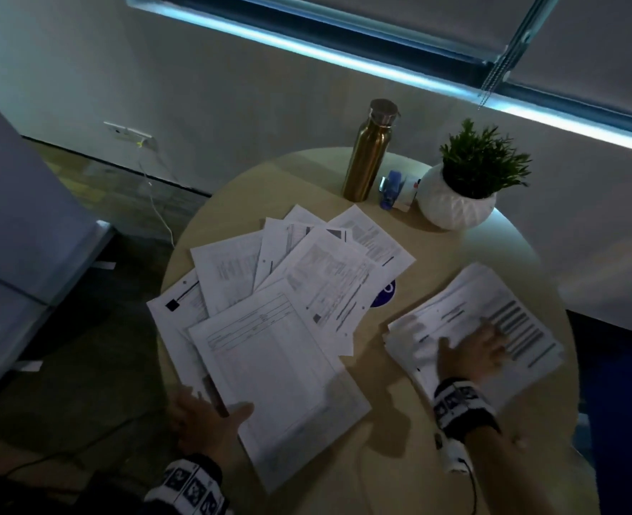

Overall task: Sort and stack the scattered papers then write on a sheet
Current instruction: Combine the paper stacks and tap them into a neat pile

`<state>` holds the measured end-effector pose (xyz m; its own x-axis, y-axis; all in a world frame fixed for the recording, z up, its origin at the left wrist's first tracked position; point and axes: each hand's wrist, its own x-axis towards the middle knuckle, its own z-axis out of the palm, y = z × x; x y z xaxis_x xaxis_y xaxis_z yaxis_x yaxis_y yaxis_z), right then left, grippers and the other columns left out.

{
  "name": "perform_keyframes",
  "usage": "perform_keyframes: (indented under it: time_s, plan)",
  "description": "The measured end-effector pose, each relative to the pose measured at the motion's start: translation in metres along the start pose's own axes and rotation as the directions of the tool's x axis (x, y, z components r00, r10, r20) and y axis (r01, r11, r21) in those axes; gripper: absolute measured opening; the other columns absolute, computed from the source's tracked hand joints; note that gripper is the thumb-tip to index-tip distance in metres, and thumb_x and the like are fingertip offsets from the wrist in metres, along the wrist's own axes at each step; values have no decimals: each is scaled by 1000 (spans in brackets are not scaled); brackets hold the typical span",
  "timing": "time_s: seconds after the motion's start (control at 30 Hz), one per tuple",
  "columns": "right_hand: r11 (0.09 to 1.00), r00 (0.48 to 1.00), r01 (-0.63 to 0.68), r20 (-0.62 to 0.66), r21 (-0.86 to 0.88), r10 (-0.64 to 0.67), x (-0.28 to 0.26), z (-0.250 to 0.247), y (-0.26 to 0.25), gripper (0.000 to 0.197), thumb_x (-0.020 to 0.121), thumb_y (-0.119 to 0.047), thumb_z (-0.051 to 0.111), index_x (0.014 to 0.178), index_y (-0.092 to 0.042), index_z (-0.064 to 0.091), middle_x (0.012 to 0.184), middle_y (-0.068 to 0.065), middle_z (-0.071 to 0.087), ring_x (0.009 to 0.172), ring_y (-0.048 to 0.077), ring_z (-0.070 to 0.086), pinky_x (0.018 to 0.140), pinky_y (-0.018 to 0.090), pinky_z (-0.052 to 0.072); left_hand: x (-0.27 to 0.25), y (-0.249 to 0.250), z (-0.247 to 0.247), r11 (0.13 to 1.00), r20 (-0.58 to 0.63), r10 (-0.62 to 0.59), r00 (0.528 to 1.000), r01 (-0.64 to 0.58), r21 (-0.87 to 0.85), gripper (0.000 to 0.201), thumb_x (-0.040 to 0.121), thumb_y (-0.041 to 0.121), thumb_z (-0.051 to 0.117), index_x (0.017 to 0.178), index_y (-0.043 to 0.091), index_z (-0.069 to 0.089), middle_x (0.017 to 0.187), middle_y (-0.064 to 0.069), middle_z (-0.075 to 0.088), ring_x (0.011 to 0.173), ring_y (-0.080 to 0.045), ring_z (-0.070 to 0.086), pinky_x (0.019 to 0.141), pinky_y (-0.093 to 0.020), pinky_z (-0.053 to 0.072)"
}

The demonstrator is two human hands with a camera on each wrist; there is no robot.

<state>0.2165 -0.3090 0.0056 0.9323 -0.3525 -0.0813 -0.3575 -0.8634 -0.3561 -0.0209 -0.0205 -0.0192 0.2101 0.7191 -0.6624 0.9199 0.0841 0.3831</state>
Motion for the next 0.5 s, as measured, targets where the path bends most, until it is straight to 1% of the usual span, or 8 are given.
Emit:
perform_keyframes:
  time_s: [0.07,0.13,0.2,0.27,0.33,0.4,0.47,0.5]
  plan:
    - [966,946,231,205,112,-250,-46,15,-42,53,77,-35,69,121,-14,48,128,14,47,116,35,44,97,48,38,-2,0,12,996,19,71,997,-72,59,111,53,40,86,137,6,22,140,-20,24,124,-40,35,99,-48,39]
    - [952,796,206,527,227,-298,-87,35,-66,64,68,-43,76,117,-16,44,116,1,48,105,23,50,91,42,48,-7,7,19,988,16,98,995,-99,115,102,58,35,85,134,1,26,137,-21,27,123,-40,35,97,-45,38]
    - [967,712,148,656,208,-250,-113,53,-77,75,61,-36,82,118,-14,39,114,1,48,105,23,52,89,41,50,-6,9,22,971,19,170,985,-171,168,100,60,30,83,136,5,24,136,-20,29,120,-40,37,97,-48,39]
    - [969,709,151,662,195,-244,-126,61,-80,61,65,-26,80,114,-11,46,111,6,58,100,28,59,85,43,54,-2,7,21,951,15,270,963,-270,153,85,63,23,79,133,12,33,135,-18,32,118,-38,37,99,-49,38]
    - [953,715,184,632,243,-299,-126,65,-79,38,71,-22,74,104,-9,61,103,11,68,90,29,64,79,42,57,1,7,15,919,-27,384,923,-380,103,48,74,16,71,117,15,50,128,-16,41,114,-35,42,97,-44,37]
    - [939,765,139,568,315,-304,-121,64,-76,26,76,-20,70,98,-5,68,97,13,70,81,26,64,71,36,56,1,14,8,830,-91,557,825,-553,70,18,83,16,64,99,17,57,114,-12,50,105,-33,49,91,-39,37]
    - [924,838,17,498,381,-221,-113,61,-77,34,77,-26,70,97,1,68,95,15,68,82,26,61,69,32,49,5,33,0,728,-119,682,722,-686,7,1,90,25,54,90,25,54,110,-5,52,103,-26,49,90,-36,37]
    - [914,878,-36,449,405,-165,-108,62,-77,44,74,-36,70,93,4,68,93,18,67,83,29,62,70,33,50,10,46,-2,703,-128,703,700,-711,-30,5,92,29,48,90,28,52,112,-4,52,105,-23,48,91,-37,39]
